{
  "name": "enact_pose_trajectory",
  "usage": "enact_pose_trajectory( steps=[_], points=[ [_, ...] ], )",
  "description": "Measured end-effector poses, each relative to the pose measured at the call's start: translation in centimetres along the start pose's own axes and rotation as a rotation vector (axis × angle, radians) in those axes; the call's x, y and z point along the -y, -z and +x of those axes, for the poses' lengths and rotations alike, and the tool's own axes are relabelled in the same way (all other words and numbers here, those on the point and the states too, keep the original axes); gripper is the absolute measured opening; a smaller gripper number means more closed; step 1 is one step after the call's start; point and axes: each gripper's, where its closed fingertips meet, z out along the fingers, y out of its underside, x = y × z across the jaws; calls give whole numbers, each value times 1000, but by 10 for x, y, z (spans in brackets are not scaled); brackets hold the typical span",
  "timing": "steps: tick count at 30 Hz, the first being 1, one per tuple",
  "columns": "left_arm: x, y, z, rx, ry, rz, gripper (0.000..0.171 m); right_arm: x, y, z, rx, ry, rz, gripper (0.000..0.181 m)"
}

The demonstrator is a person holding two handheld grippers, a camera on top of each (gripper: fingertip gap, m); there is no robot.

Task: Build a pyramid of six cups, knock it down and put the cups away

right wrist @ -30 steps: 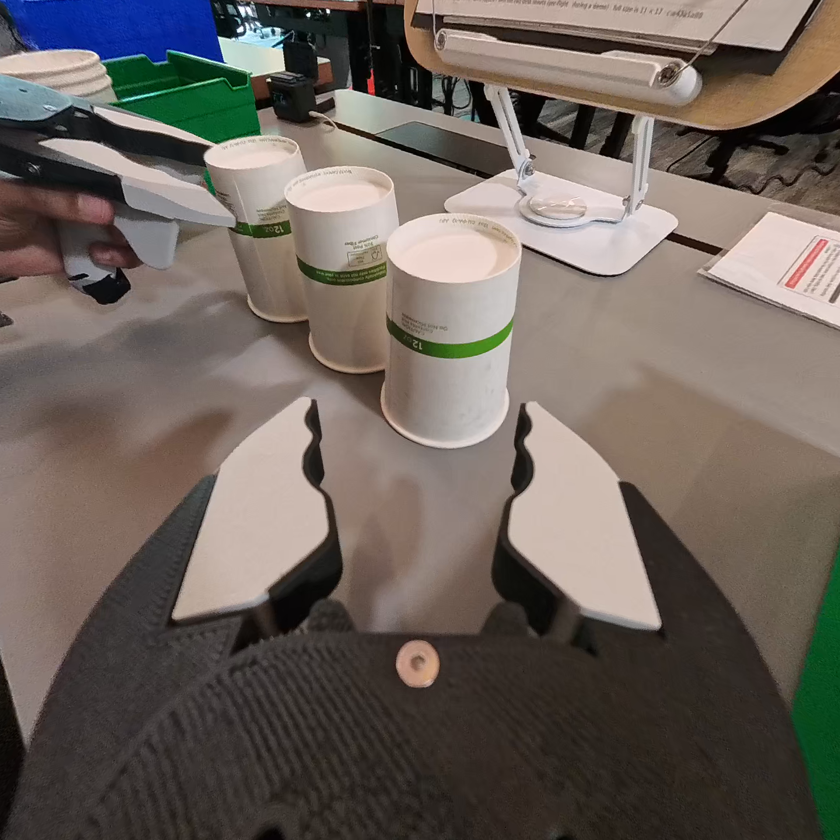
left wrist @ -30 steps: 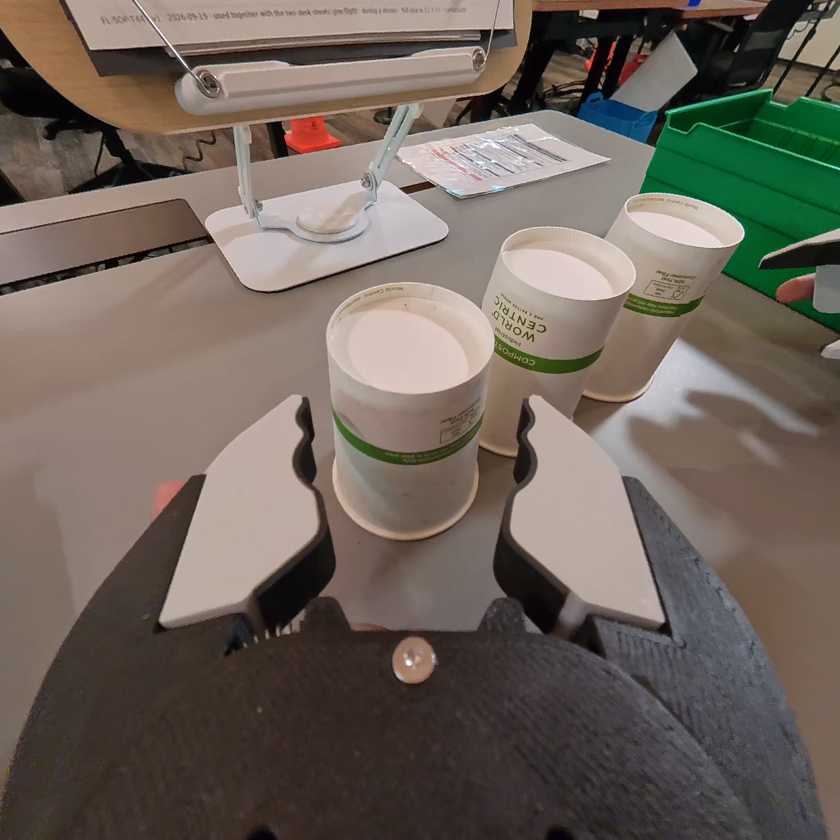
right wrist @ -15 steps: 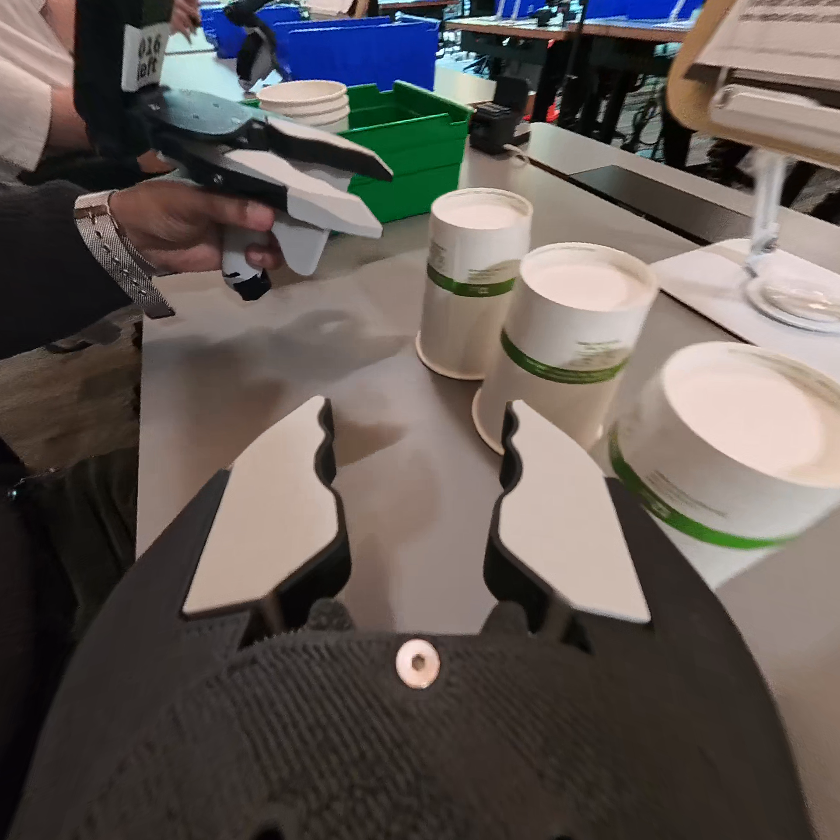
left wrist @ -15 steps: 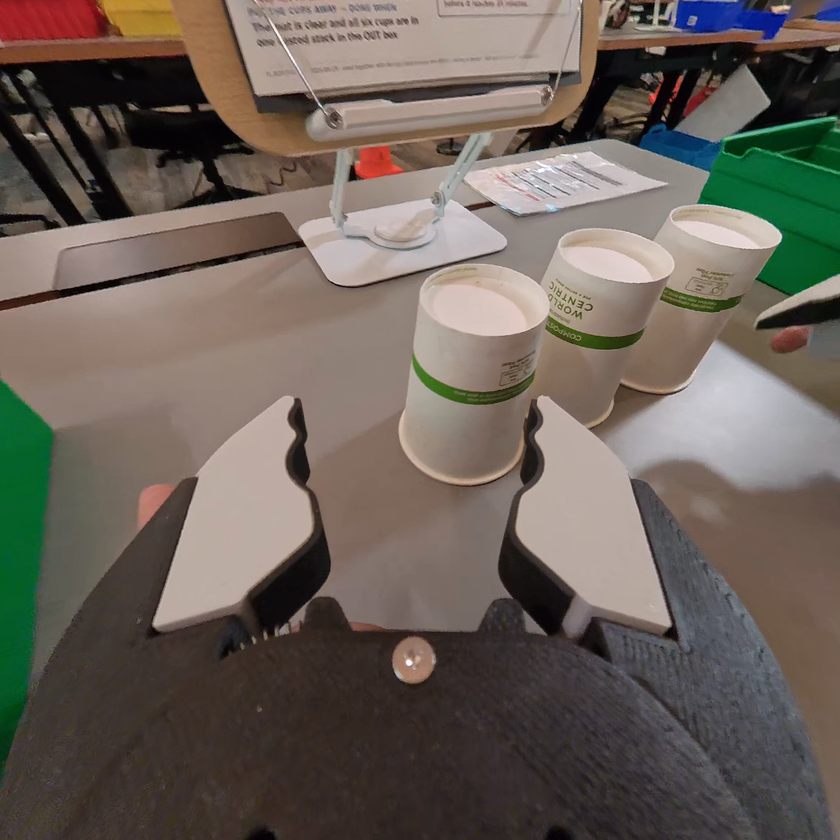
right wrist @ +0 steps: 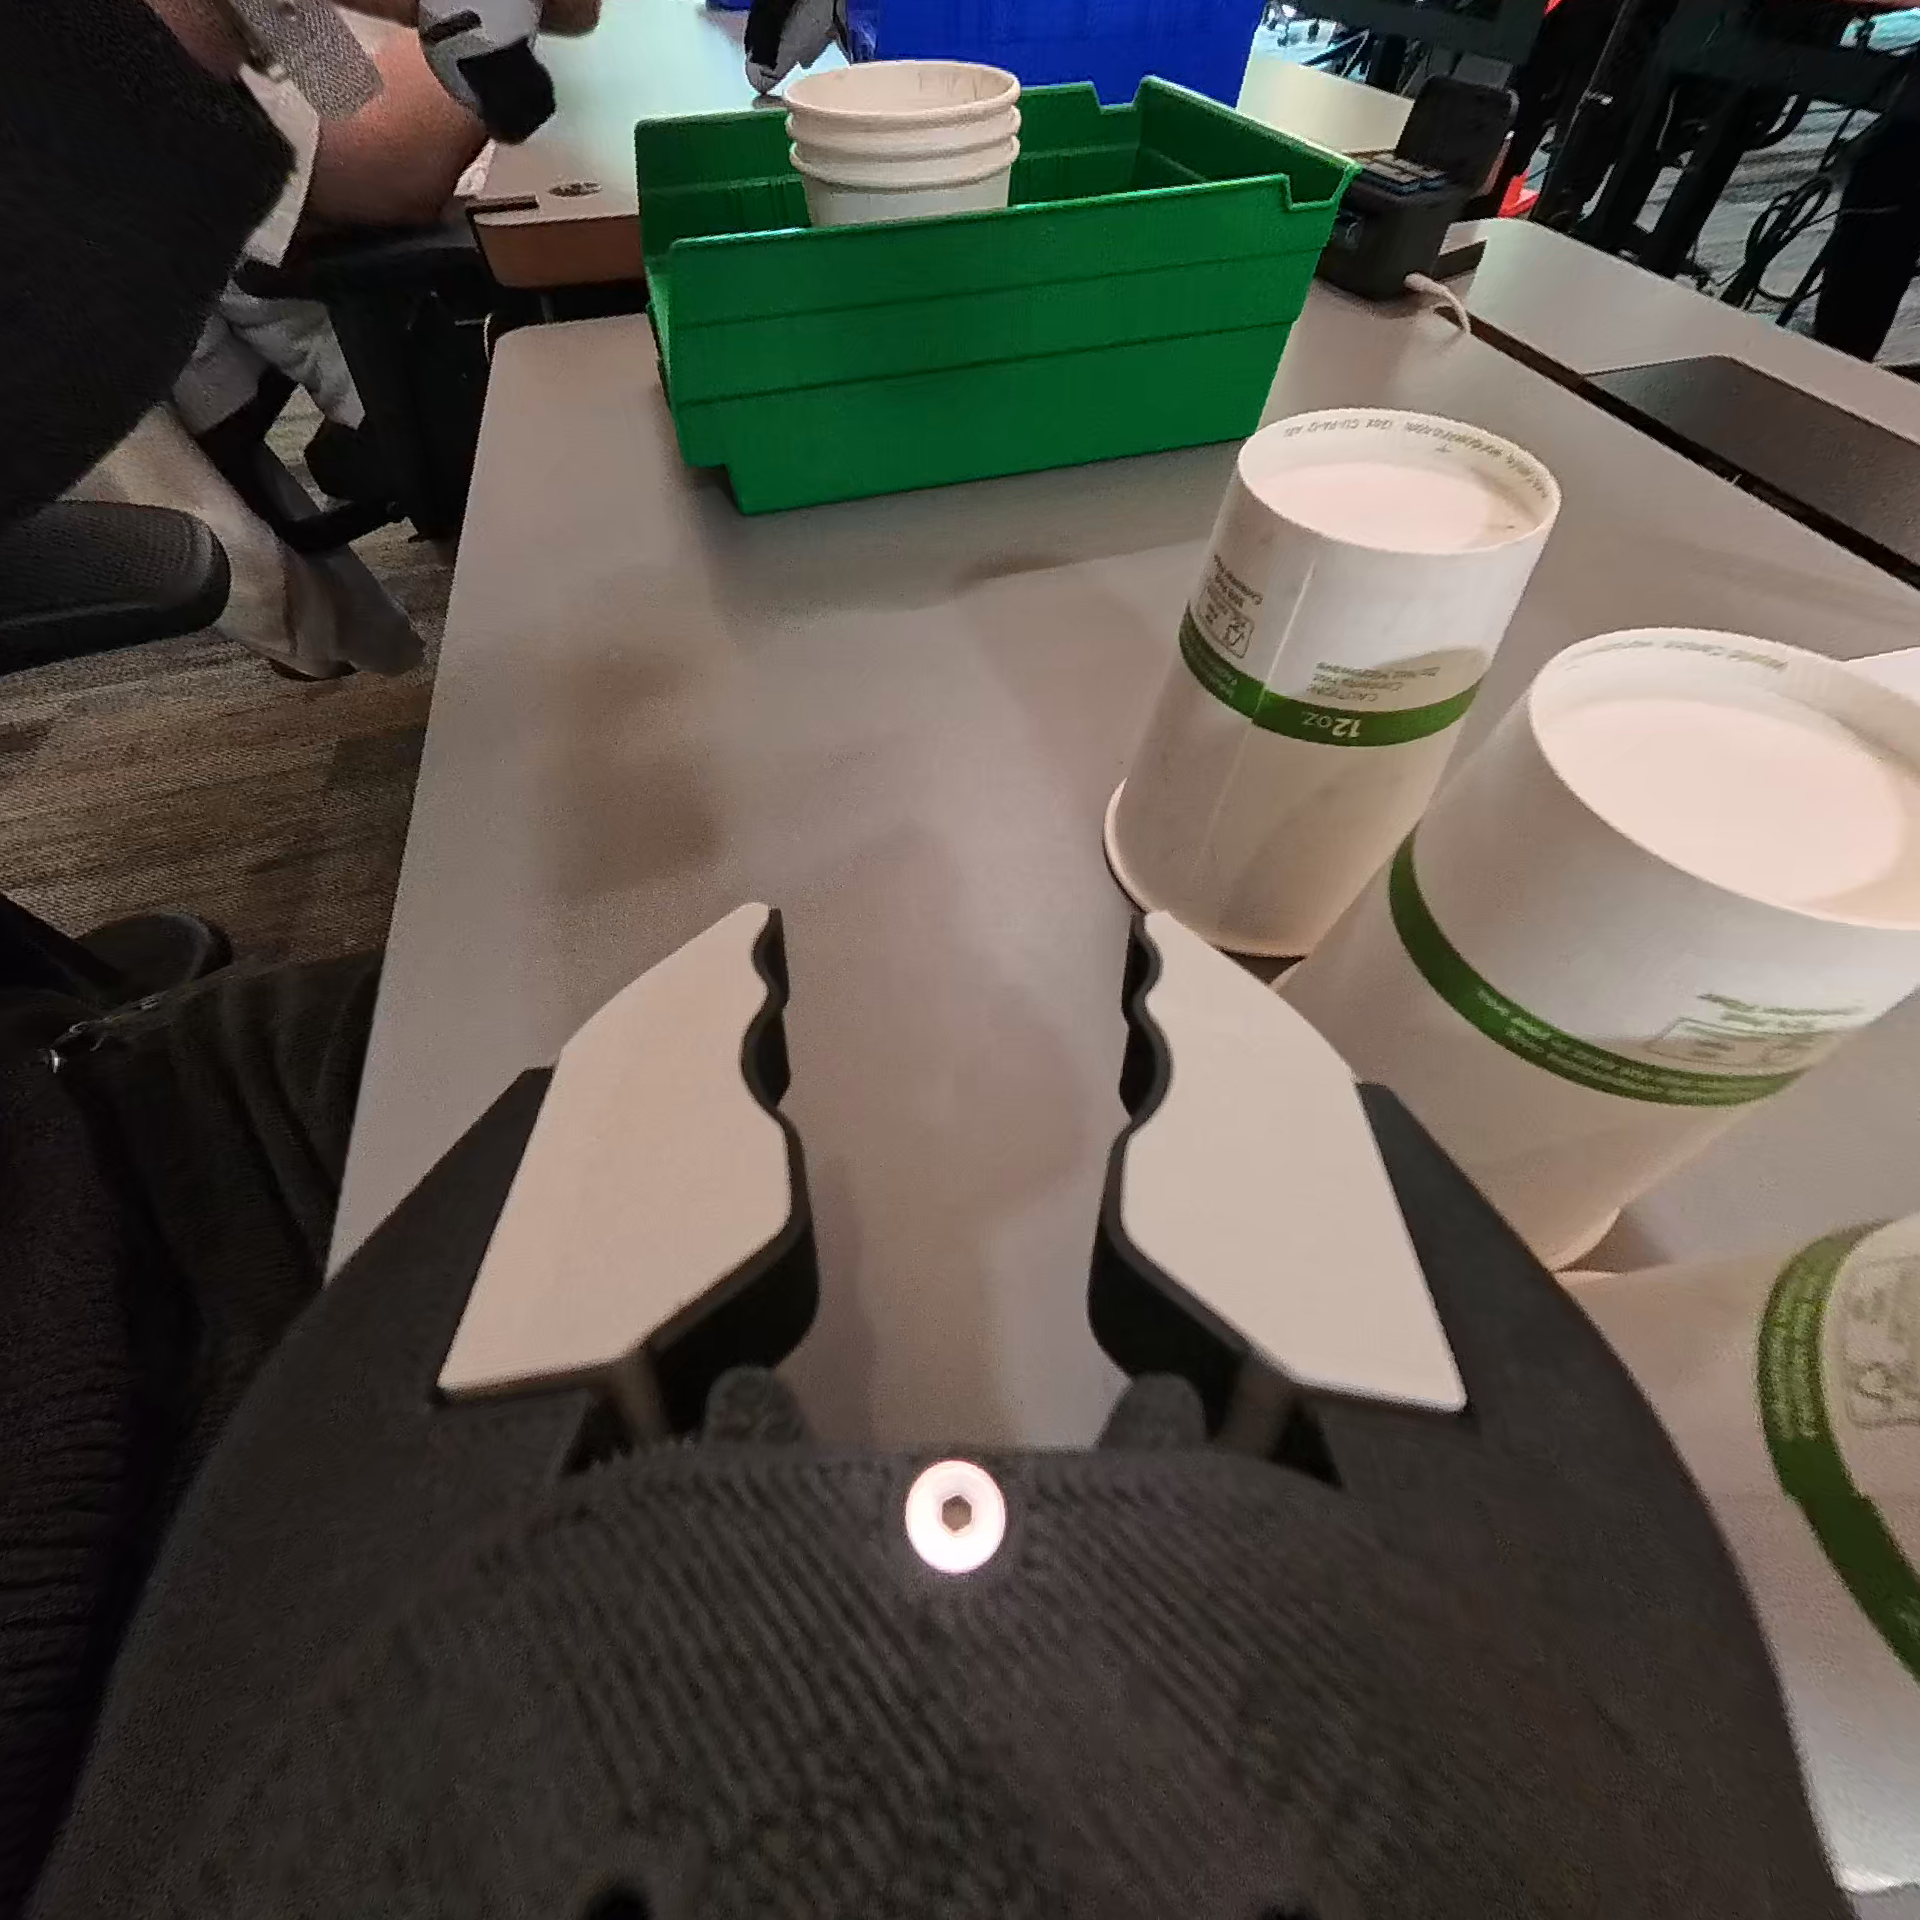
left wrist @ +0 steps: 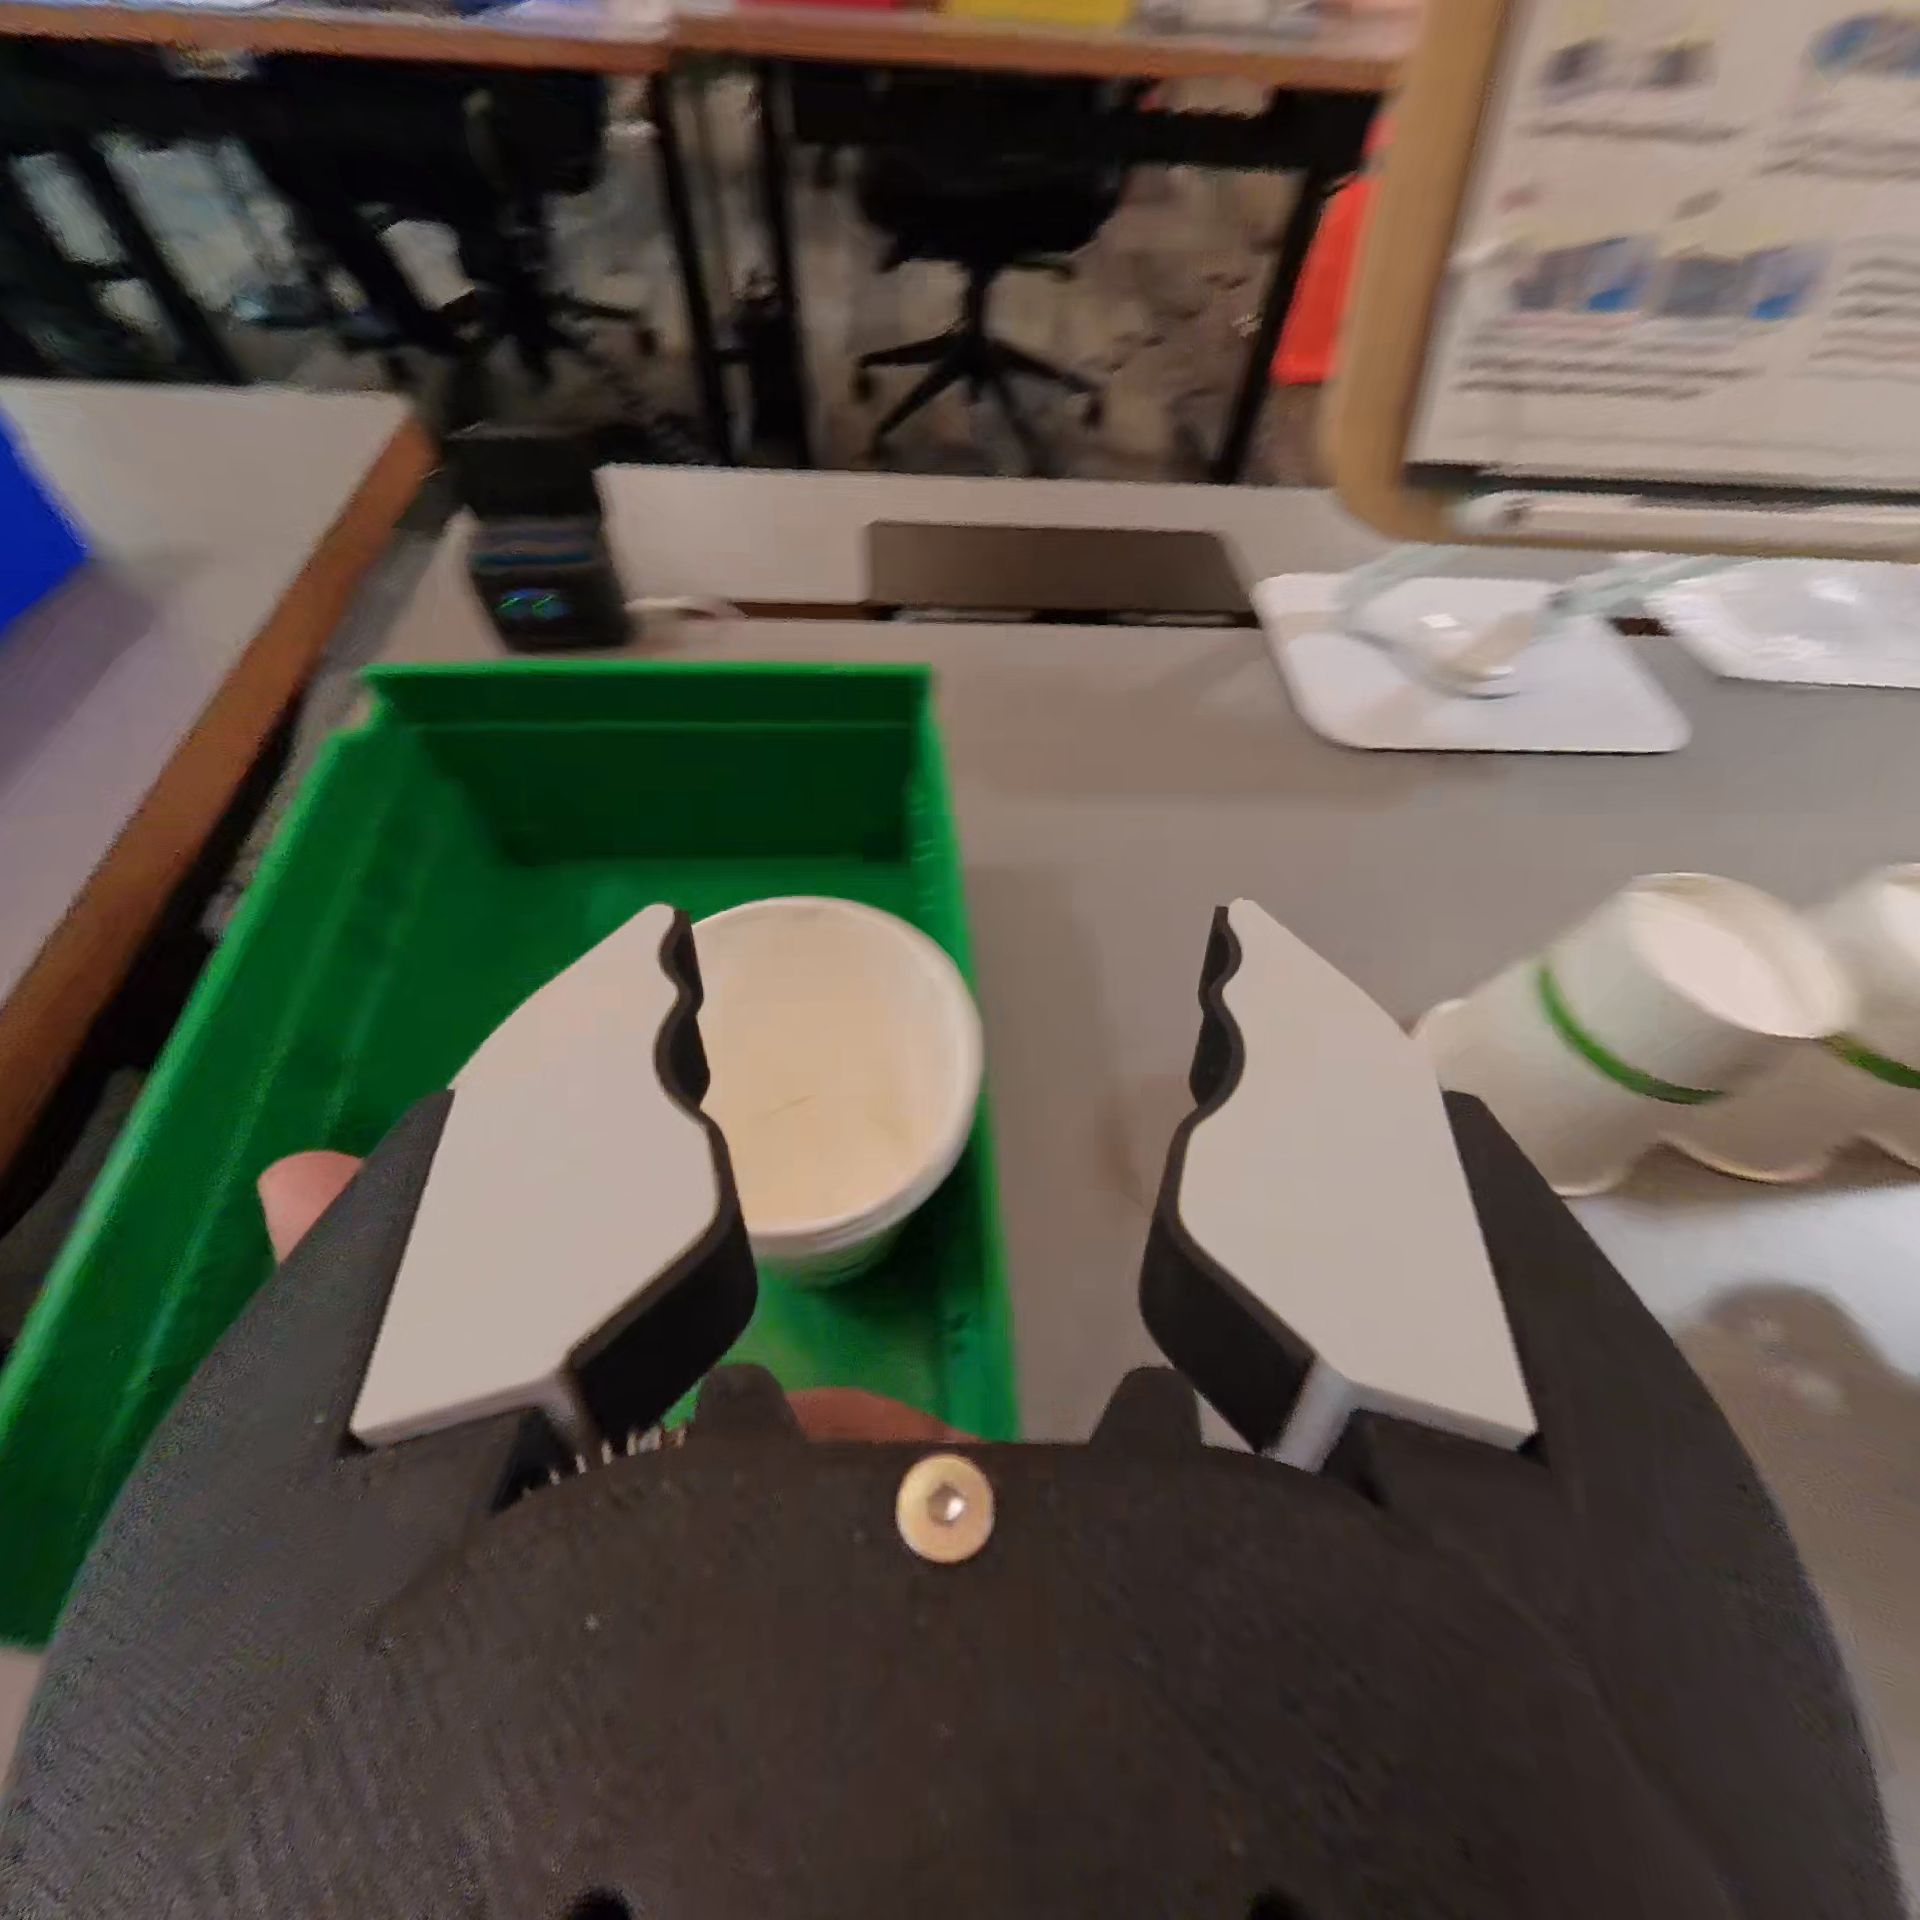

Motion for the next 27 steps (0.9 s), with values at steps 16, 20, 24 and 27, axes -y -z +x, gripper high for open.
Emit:
enact_pose_trajectory(
  steps=[16, 20, 24, 27],
  points=[
    [-46, -9, -47, 36, -104, 54, 102, -6, 3, 1, 38, -43, 1, 63],
    [-53, -15, -47, 19, -72, 47, 101, -7, 4, 2, 36, -48, 2, 63],
    [-57, -19, -40, -16, -78, 34, 101, -7, 5, 2, 33, -46, 0, 63],
    [-58, -23, -37, -14, -102, 27, 100, -8, 4, 1, 33, -44, -6, 64]
  ],
)
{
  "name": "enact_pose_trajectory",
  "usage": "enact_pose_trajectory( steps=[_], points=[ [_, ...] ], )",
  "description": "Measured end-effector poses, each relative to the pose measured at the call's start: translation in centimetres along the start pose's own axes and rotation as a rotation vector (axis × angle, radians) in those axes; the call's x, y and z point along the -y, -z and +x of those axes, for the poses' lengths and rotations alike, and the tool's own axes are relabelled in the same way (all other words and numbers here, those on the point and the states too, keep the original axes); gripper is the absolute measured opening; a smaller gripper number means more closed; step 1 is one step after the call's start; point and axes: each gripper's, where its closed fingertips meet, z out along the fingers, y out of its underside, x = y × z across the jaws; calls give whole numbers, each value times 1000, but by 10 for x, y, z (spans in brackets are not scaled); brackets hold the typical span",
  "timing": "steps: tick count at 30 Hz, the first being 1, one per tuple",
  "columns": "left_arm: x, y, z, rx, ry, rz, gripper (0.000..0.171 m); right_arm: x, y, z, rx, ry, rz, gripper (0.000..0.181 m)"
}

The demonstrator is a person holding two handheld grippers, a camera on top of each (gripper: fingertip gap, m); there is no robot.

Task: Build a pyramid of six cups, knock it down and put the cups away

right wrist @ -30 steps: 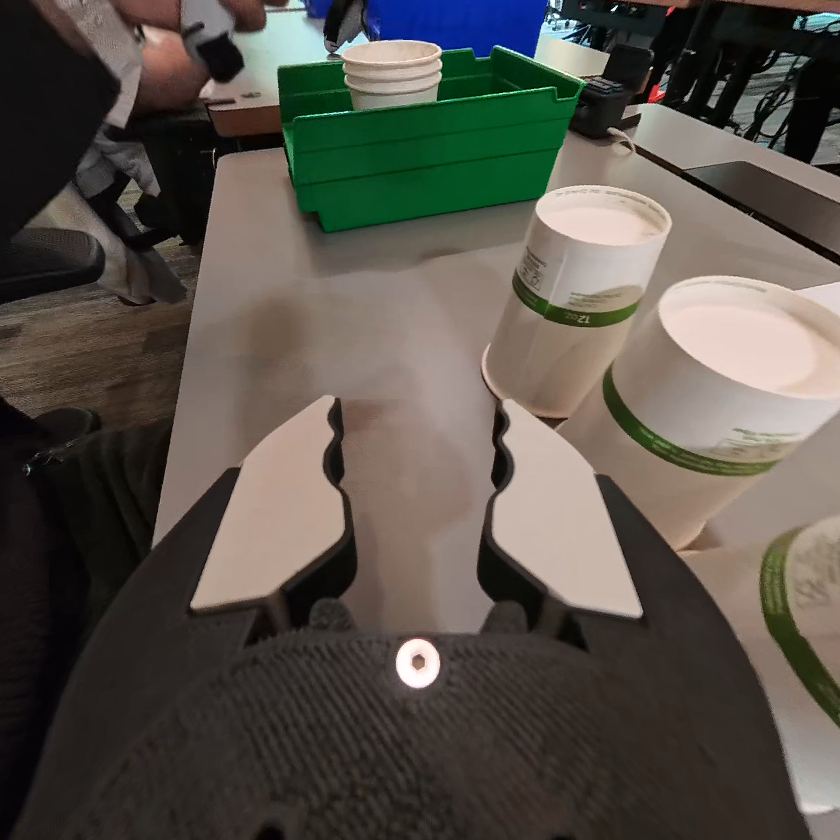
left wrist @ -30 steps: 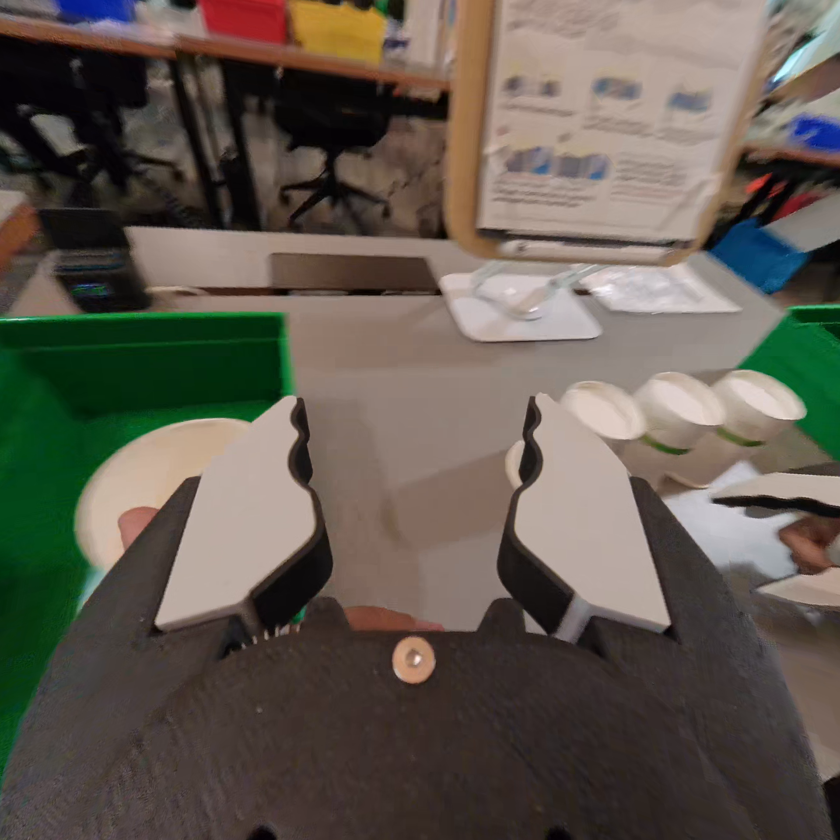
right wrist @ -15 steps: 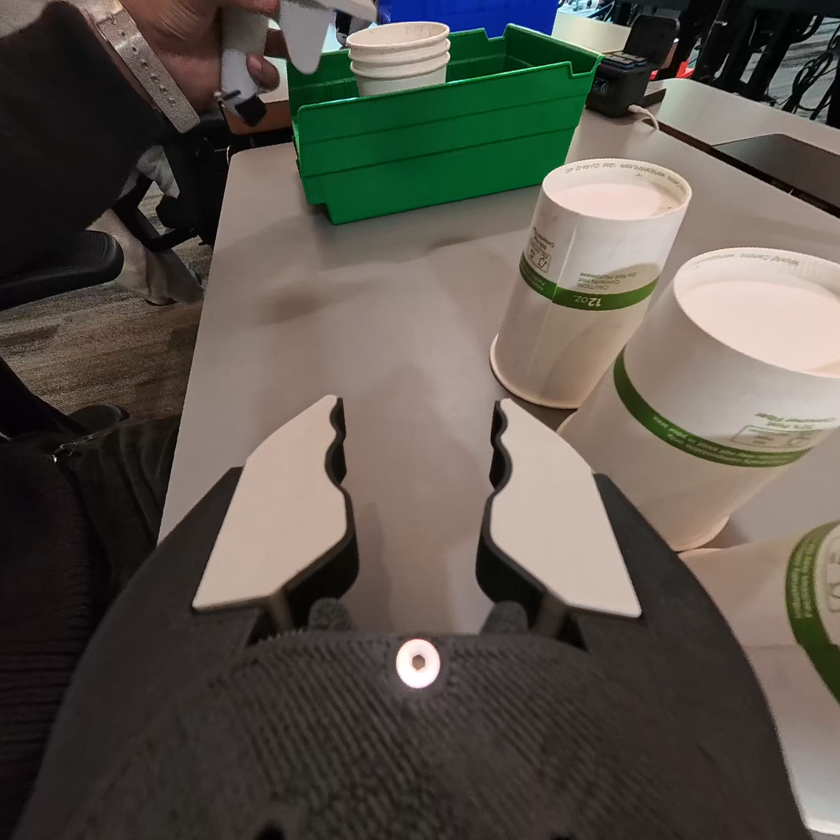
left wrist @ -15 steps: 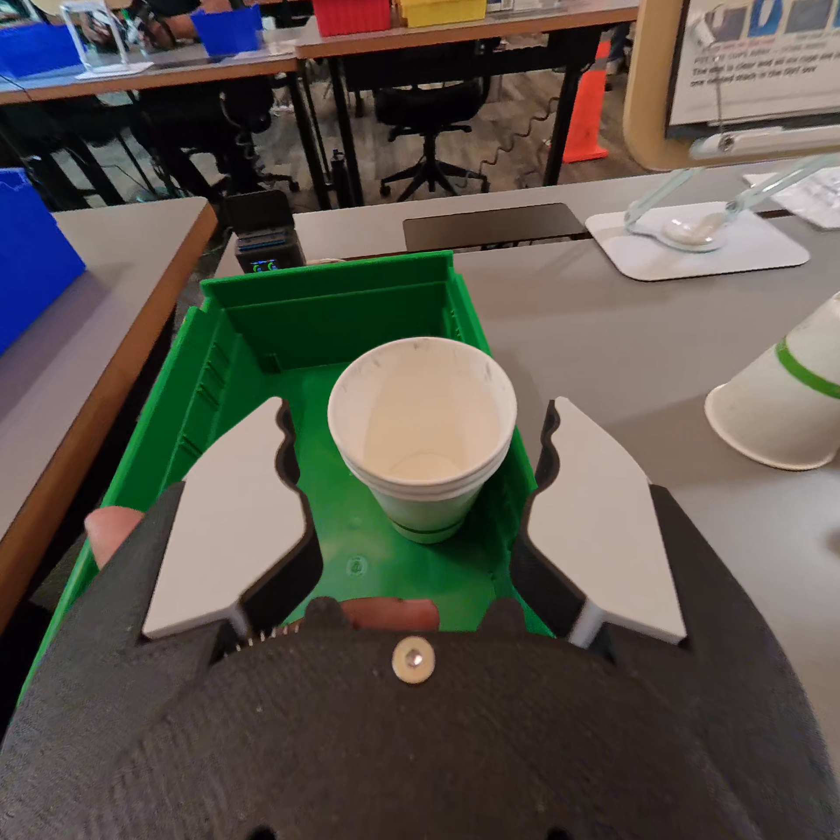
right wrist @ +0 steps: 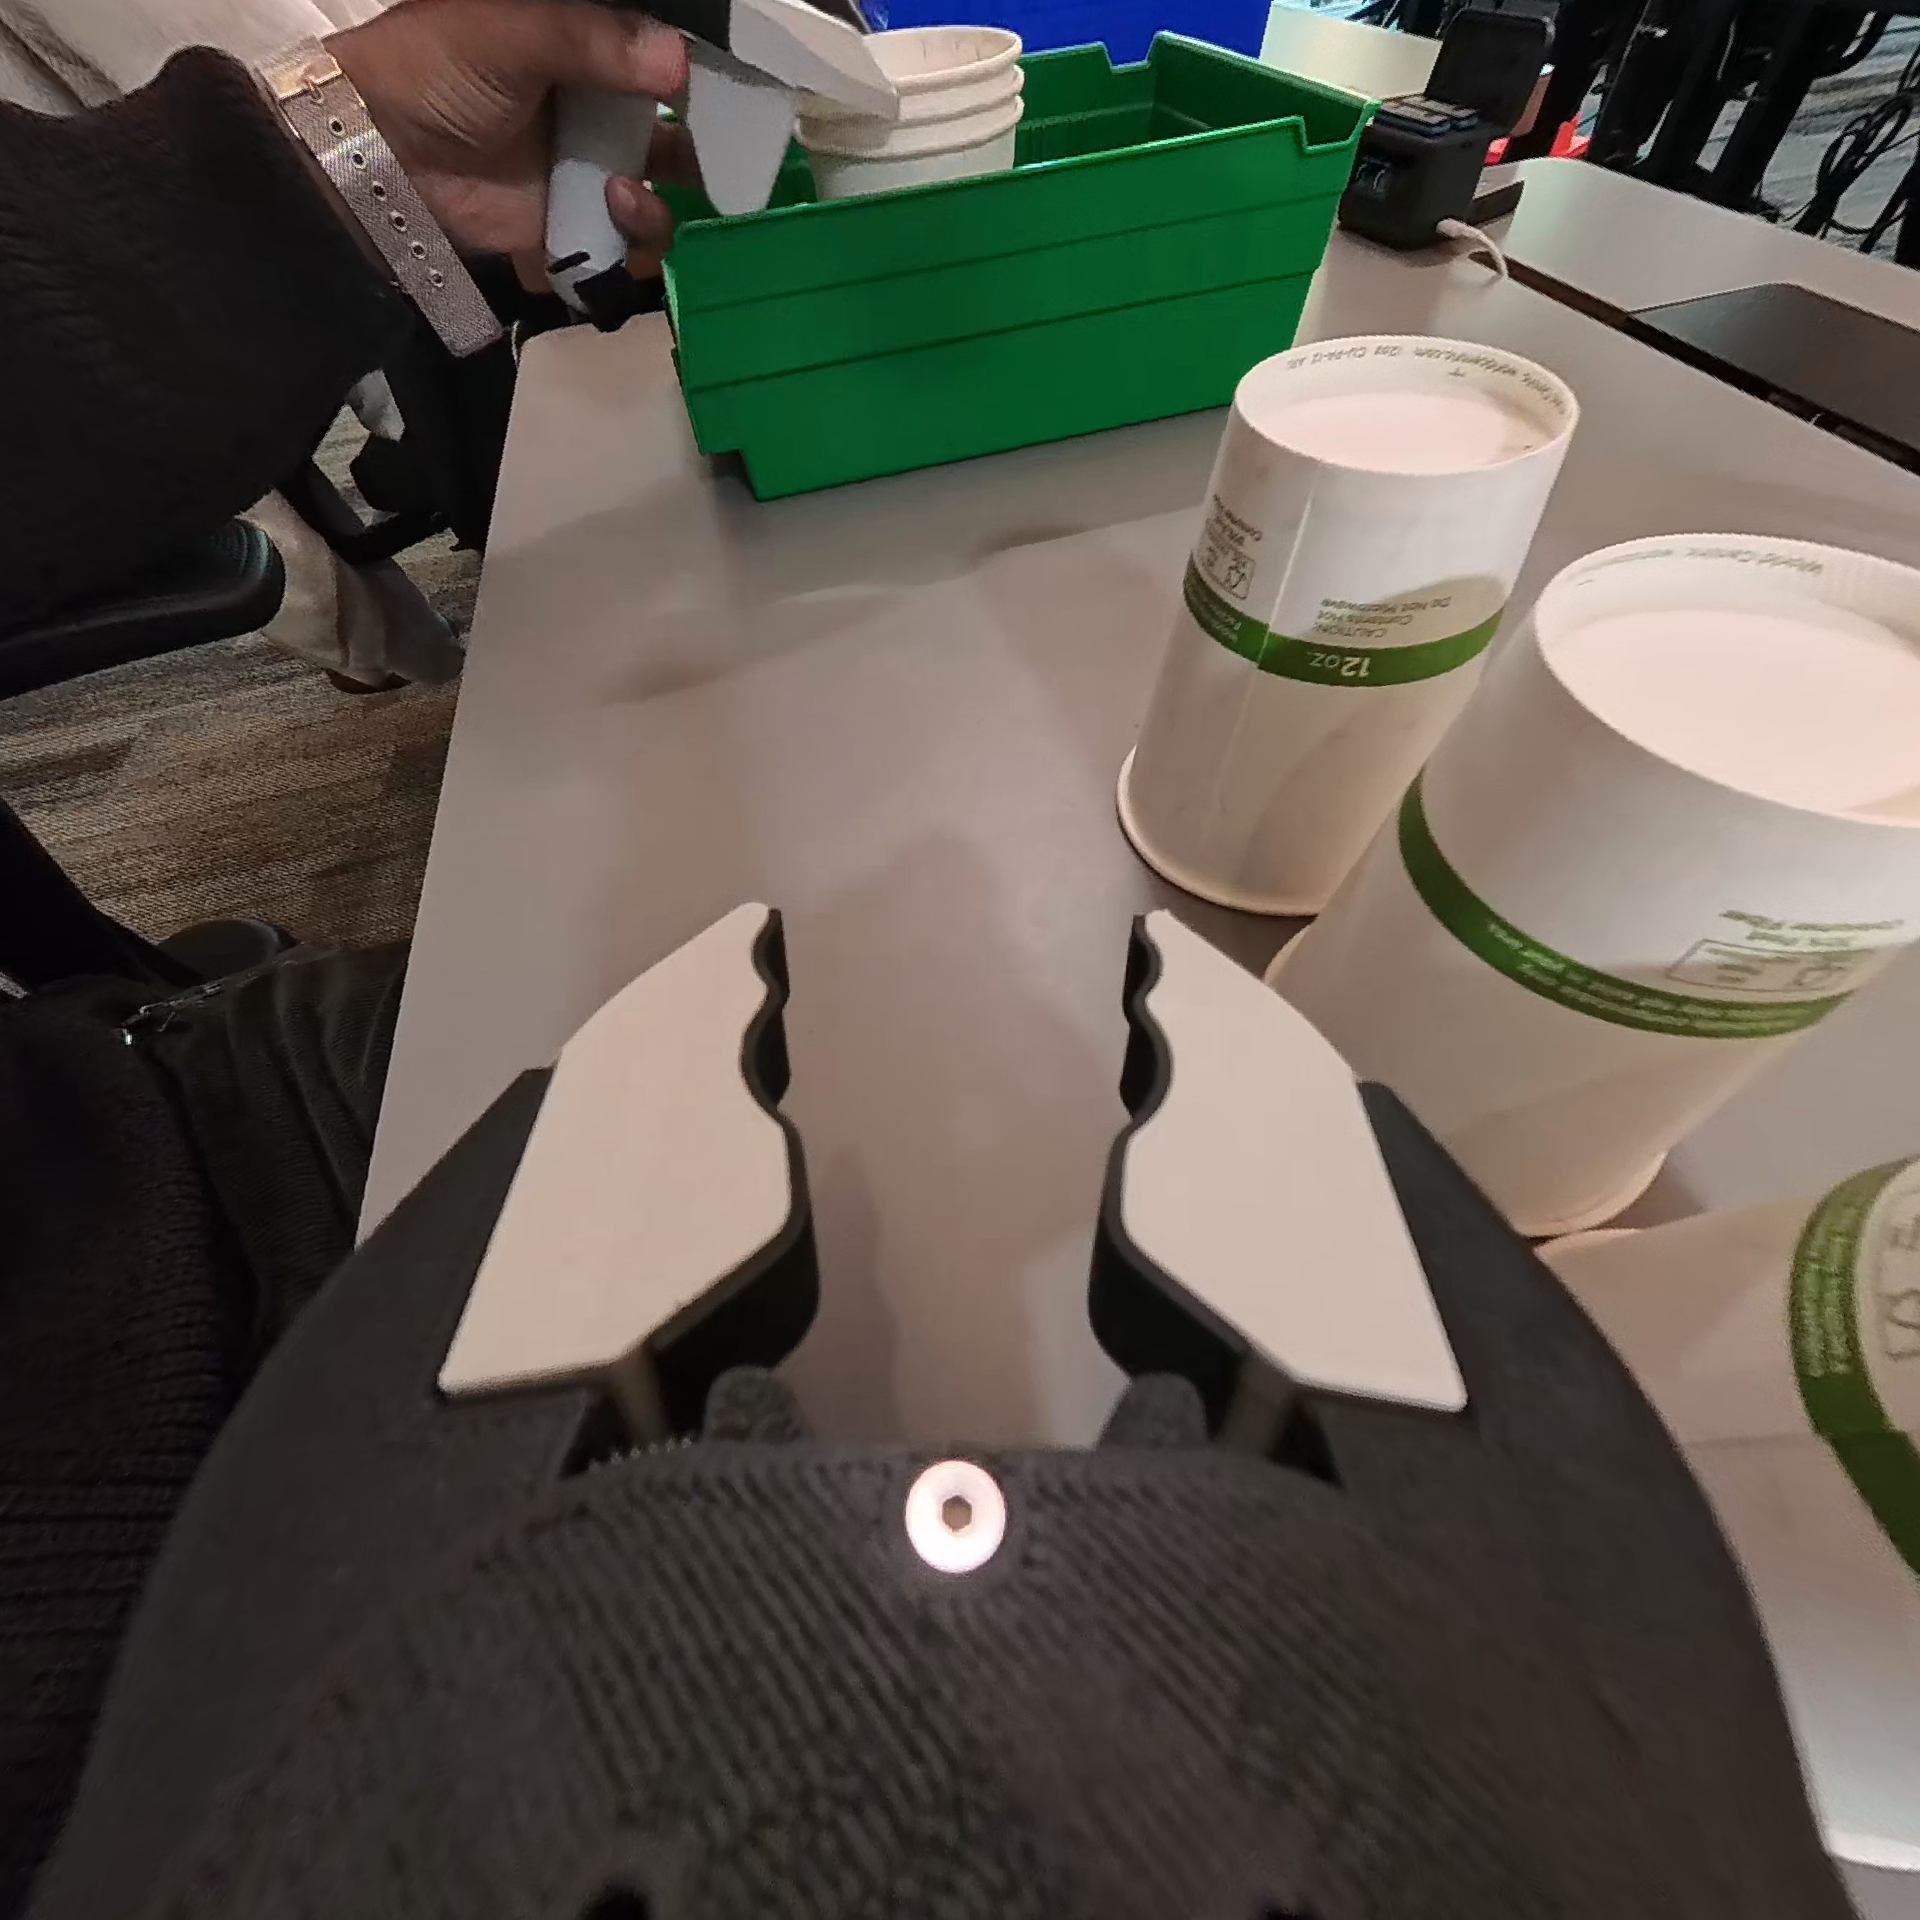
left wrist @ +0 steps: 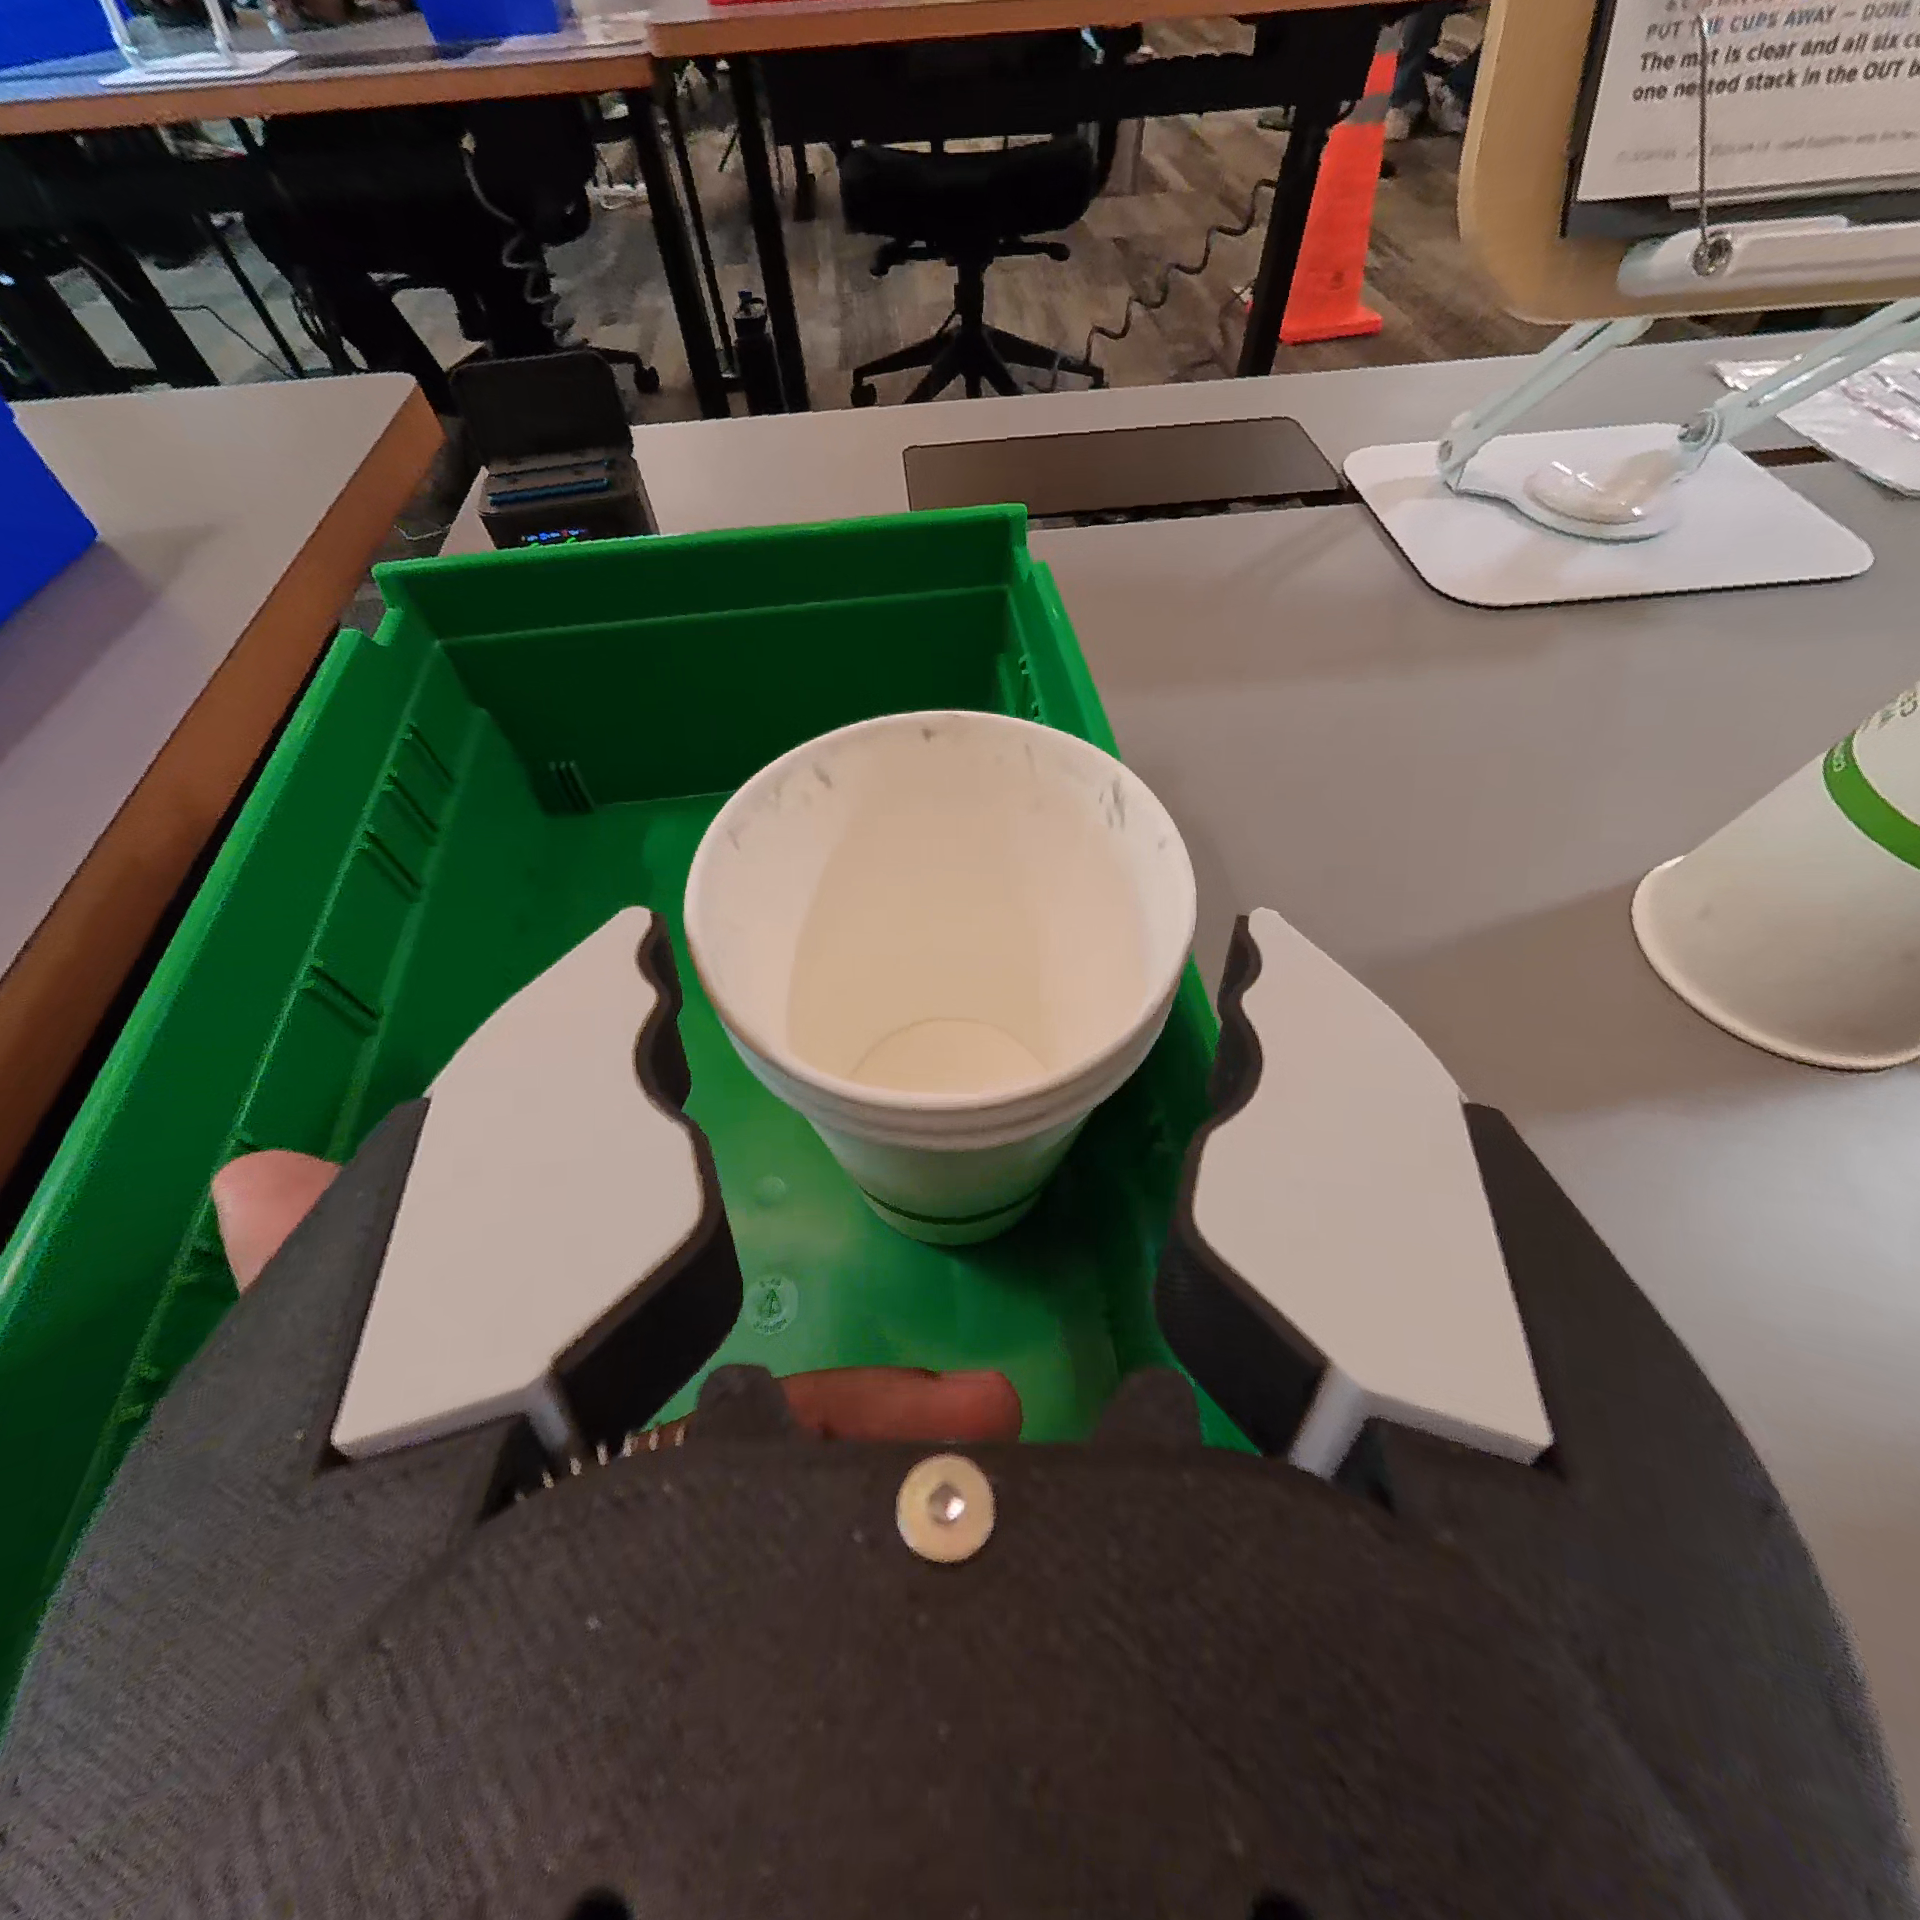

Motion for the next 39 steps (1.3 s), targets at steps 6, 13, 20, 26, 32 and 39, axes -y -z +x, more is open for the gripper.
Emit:
enact_pose_trajectory(
  steps=[6, 13, 20, 26, 32, 39],
  points=[
    [-1, -5, -4, 20, -4, -13, 100, -2, 2, -1, -7, 5, -6, 63],
    [2, -7, -7, 28, 11, -2, 95, -3, 5, 0, -21, 4, -7, 63],
    [3, -8, -6, 23, -3, -8, 95, -4, 7, 1, -30, 3, -9, 63],
    [11, -4, -12, 41, 23, 36, 95, -5, 7, 2, -32, 4, -10, 63],
    [27, 8, -19, 46, 83, 116, 95, -5, 7, 2, -32, 6, -12, 63],
    [68, 37, -31, 101, 146, 288, 94, -6, 6, 2, -33, 9, -15, 63]
  ],
)
